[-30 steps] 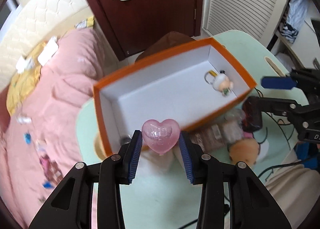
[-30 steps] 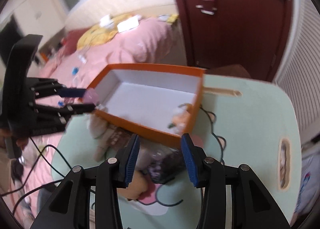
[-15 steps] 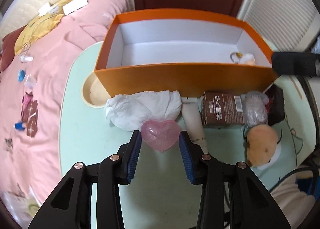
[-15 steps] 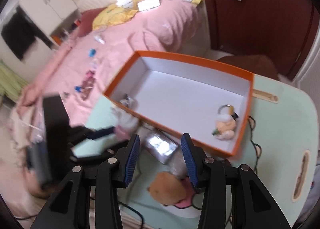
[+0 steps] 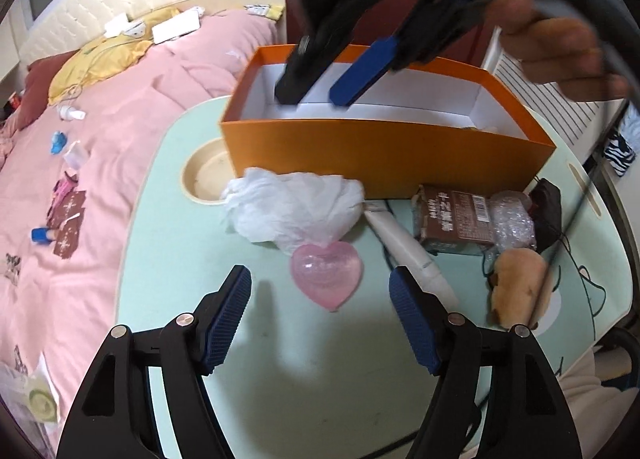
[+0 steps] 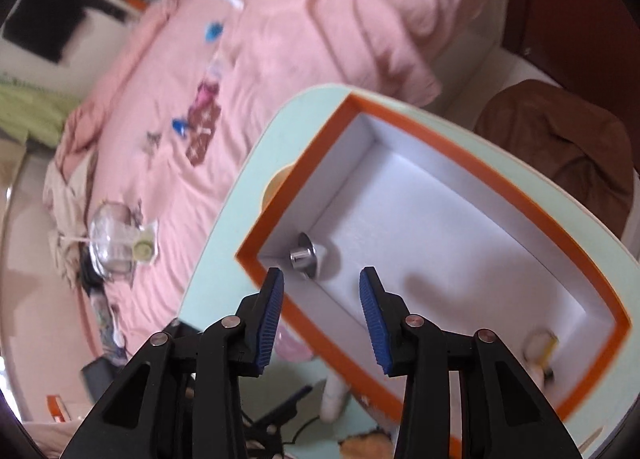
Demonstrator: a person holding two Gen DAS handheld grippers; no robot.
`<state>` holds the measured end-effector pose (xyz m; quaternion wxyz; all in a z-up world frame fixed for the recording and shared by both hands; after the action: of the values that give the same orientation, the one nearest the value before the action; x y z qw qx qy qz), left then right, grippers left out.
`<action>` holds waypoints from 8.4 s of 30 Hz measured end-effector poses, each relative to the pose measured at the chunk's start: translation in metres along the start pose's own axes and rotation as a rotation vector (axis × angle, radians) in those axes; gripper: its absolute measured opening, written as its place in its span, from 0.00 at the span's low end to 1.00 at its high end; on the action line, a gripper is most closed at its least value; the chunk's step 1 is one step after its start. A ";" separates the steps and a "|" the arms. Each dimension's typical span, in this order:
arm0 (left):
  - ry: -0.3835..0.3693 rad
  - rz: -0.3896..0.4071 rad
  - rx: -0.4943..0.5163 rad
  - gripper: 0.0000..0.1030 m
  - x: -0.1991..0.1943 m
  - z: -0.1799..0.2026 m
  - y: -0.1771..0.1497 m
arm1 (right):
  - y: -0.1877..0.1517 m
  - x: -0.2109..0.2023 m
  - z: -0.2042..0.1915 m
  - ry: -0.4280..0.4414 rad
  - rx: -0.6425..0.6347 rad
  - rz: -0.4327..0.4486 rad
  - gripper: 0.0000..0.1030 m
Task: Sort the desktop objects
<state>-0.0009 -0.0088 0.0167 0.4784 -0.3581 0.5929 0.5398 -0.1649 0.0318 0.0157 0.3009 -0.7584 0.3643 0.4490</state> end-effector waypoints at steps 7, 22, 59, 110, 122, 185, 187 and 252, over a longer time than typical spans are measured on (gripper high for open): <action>-0.028 -0.024 -0.039 0.70 0.004 -0.014 -0.005 | 0.023 0.038 0.002 0.017 -0.003 -0.091 0.17; -0.074 -0.001 -0.064 0.70 -0.007 -0.020 0.002 | -0.038 -0.032 0.032 0.143 0.049 0.130 0.05; -0.339 -0.485 0.299 0.70 0.063 0.122 0.165 | -0.245 -0.017 0.119 0.312 0.361 0.563 0.32; -0.250 -0.279 0.352 0.54 0.060 0.124 0.166 | -0.241 -0.014 0.114 0.119 0.387 0.527 0.33; -0.181 -0.241 0.407 0.42 0.048 0.125 0.159 | -0.241 -0.011 0.111 0.126 0.392 0.524 0.33; 0.037 0.100 -0.047 1.00 -0.002 -0.010 -0.066 | -0.268 0.076 0.043 -0.463 0.294 0.610 1.00; 0.036 0.103 -0.046 1.00 -0.003 -0.011 -0.066 | -0.269 0.077 0.041 -0.464 0.284 0.618 1.00; 0.038 0.119 -0.049 1.00 -0.004 -0.002 -0.065 | -0.272 0.076 0.042 -0.464 0.275 0.619 1.00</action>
<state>0.0613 -0.0221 0.0011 0.4251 -0.3441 0.6087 0.5748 0.0650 0.1943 -0.0355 0.3241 -0.4444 0.5545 0.6246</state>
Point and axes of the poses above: each gripper's, at about its wrist camera, not at the fingertips, and x roughly the way its jaws point, z to its right, y to its top, the point moved 1 cm from there along x, roughly the way its jaws point, and after that the axes turned 15 degrees about -z, right-handed, at the moved point
